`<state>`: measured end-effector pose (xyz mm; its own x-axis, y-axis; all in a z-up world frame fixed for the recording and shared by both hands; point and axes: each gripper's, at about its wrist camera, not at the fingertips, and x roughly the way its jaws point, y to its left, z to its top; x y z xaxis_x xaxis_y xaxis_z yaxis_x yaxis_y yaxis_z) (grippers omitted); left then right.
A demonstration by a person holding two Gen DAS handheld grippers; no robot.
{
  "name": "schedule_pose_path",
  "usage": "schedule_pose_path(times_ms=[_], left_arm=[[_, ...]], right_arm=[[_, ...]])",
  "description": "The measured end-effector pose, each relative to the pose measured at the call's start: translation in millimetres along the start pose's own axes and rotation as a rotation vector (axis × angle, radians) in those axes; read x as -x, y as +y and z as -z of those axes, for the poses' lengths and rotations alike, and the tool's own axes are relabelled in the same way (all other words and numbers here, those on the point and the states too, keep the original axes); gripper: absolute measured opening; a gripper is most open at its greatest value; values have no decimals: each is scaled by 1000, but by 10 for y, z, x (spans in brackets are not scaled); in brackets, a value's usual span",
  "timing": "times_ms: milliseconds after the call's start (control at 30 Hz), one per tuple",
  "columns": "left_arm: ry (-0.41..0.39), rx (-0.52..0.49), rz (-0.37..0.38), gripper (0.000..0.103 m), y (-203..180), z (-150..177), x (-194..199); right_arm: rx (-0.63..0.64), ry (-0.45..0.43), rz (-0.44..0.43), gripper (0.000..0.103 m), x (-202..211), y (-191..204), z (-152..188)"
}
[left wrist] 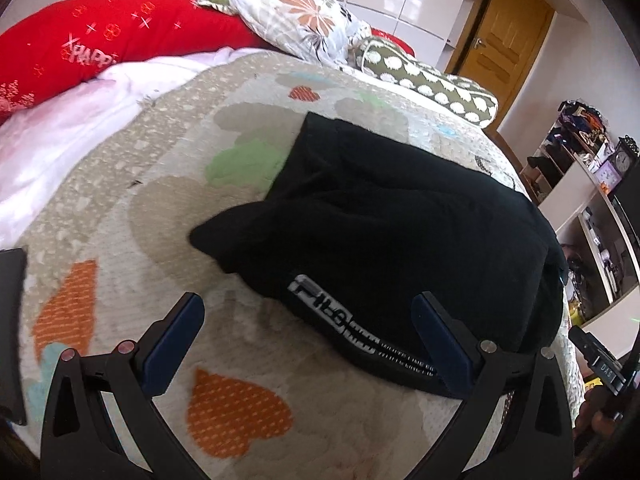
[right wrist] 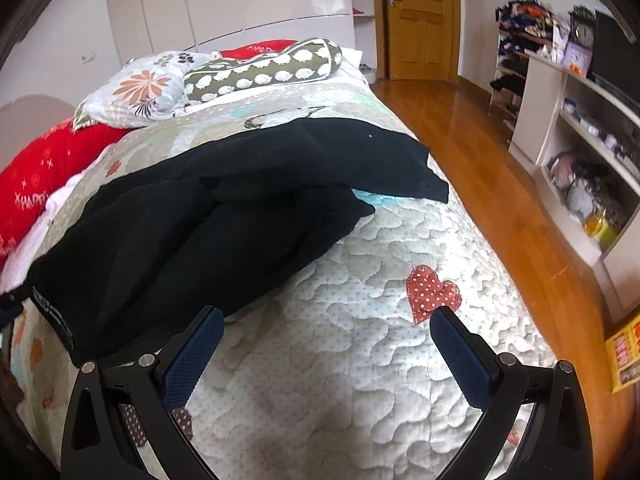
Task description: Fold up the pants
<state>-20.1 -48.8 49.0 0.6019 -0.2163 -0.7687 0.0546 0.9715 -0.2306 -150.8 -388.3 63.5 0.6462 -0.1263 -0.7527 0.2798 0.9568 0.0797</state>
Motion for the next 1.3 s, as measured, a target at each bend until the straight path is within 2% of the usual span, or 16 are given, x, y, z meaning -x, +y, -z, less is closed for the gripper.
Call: schedule_pose_path(times_ms=[200,333,400,467,500,533,567,600,633,733,900,1067,1167,1300], left_arm=[[45,25,18,103,-70,-33,-231],[59,18,24,103,-120,-67,-326],[62,27,32,103,-123,-88,-354],[60,40,38,97,-114,-116,-382],[64,47,41,80,-110,-127,-397],[73,54,43,59,-107,-137,-418],[83,63,53,50,-100,-144,-429],[83,70,66,31,-94,-145,-417],[79,74,77,16,-91,-143,-387],[34,65,86,9,-88,-136,-194],[-29,47,118,7,-31,-86,228],[-22,25,137,7,61,206,509],[13,45,140,7,111,472,525],[43,32,98,7,70,772,450]], right_arm=[[-79,16,-71,101,-286,-89,-141],[-129,17,-99,84,-499,-153,-260],[-145,-5,-114,71,-546,-173,-323],[-163,-13,-140,32,-606,-203,-371],[-174,-10,-147,27,-634,-219,-388],[-181,-11,-158,24,-638,-227,-401],[-180,-15,-170,19,-608,-229,-401],[-176,-20,-176,17,-557,-230,-393],[-171,-29,-175,14,-491,-237,-379],[-161,-59,-174,12,-216,-306,-300],[-103,-94,-157,12,405,-411,-21],[-112,-108,-114,12,901,-655,315],[-101,-79,-75,12,925,-758,457],[-112,9,-40,12,717,-835,634]])
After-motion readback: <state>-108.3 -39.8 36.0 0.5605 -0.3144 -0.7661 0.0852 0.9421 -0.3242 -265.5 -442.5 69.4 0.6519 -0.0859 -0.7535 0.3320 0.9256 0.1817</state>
